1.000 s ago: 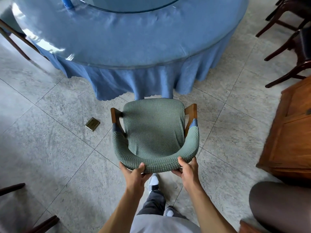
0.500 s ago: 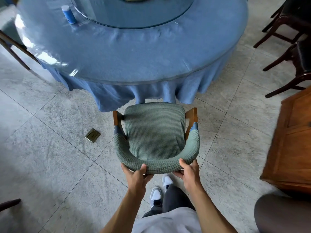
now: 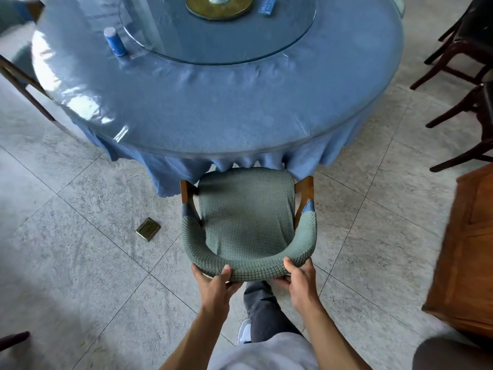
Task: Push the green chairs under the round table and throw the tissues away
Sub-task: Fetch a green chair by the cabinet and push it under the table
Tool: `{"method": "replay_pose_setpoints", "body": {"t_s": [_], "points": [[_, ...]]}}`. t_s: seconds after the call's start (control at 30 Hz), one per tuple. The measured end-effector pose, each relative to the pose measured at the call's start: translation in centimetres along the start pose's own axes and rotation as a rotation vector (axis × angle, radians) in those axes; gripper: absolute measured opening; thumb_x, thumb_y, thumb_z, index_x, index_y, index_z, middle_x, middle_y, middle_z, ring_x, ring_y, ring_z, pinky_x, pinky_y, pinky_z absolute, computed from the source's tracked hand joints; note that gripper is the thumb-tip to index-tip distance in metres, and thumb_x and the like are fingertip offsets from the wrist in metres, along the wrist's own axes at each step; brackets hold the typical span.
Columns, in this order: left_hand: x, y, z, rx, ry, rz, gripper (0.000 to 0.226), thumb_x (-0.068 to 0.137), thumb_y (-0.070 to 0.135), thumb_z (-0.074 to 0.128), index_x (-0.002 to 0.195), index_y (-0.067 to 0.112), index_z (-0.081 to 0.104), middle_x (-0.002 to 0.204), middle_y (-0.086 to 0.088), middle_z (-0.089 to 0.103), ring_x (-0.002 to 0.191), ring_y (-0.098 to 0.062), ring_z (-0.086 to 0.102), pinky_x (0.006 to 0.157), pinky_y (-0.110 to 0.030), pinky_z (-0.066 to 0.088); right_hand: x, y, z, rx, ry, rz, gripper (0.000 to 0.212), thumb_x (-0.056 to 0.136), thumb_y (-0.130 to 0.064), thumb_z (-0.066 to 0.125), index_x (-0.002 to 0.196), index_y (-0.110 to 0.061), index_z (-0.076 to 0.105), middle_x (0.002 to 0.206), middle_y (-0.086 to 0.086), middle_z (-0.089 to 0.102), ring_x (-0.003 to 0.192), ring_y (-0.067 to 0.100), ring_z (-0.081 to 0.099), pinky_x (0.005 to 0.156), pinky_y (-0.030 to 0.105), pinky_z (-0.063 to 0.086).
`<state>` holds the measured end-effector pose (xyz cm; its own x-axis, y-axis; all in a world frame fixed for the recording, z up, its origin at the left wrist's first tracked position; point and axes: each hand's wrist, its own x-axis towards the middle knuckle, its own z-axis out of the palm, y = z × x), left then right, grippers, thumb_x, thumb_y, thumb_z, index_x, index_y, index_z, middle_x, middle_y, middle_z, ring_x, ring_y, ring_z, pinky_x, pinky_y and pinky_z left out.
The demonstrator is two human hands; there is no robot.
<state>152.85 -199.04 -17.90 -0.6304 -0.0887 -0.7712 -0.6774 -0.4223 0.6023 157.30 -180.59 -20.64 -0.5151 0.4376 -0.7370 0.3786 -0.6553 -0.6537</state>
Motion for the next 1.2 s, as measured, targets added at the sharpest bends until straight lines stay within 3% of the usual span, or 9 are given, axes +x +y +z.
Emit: {"method": "replay_pose_setpoints", "body": {"t_s": [0.1,0.17,0.33,0.77,1.03,1.2], "points": [[0.0,0.8,0.6,-0.01,0.013,0.014,0.071,0.093,-0.011,0.055,0.14,0.037,0.033,0.137,-0.02,0.047,0.108,-0.047,0.064,0.072,-0.051,0.061,0.1,-0.5,1.0,-0.019,0.005,-0.02,0.042,0.096,0.0,0.06,0.134,-0.016,0.049,0.129,0.016,0.062,0.111,0.036,0.065,0.067,0.046,0.062],[5.4,4.1,5.7,-0.039,0.052,-0.002,0.072,0.093,-0.011,0.055,0.141,0.038,0.032,0.137,-0.019,0.048,0.107,-0.046,0.065,0.072,-0.051,0.061,6.0,-5.1,4.6,-0.015,0.003,0.035,0.044,0.096,-0.001,0.061,0.135,-0.015,0.048,0.129,0.016,0.061,0.111,0.036,0.065,0.066,0.045,0.062],[5.1,4.6,6.4,-0.007,0.034,0.005,0.068,0.093,-0.011,0.054,0.138,0.035,0.034,0.136,-0.022,0.048,0.108,-0.048,0.064,0.07,-0.049,0.06,6.6,-5.7,5.1,-0.051,0.024,0.051,0.052,0.095,-0.002,0.063,0.141,-0.016,0.043,0.133,0.017,0.059,0.11,0.037,0.065,0.072,0.055,0.062],[9.5,8.4,10.8,-0.01,0.063,0.027,0.064,0.094,-0.008,0.056,0.133,0.04,0.038,0.134,-0.019,0.05,0.109,-0.046,0.064,0.068,-0.047,0.061,11.5,-9.7,9.1,-0.094,-0.026,0.064,0.041,0.096,-0.004,0.061,0.133,-0.014,0.044,0.13,0.019,0.059,0.109,0.04,0.066,0.071,0.049,0.062],[11.7,10.2,13.6,-0.034,0.074,0.055,0.055,0.095,-0.006,0.057,0.131,0.033,0.04,0.133,-0.024,0.053,0.107,-0.047,0.066,0.069,-0.048,0.061,13.9,-12.6,11.8,-0.091,-0.059,0.055,0.037,0.097,-0.003,0.062,0.128,-0.013,0.045,0.128,0.017,0.057,0.109,0.038,0.065,0.068,0.045,0.063],[12.9,11.2,14.6,-0.069,0.086,0.048,0.064,0.095,-0.008,0.057,0.14,0.033,0.036,0.135,-0.022,0.053,0.109,-0.045,0.065,0.078,-0.058,0.059,15.2,-13.6,12.7,-0.102,-0.07,0.052,0.045,0.096,-0.004,0.062,0.134,-0.018,0.043,0.126,0.013,0.058,0.109,0.036,0.065,0.072,0.048,0.063]]}}
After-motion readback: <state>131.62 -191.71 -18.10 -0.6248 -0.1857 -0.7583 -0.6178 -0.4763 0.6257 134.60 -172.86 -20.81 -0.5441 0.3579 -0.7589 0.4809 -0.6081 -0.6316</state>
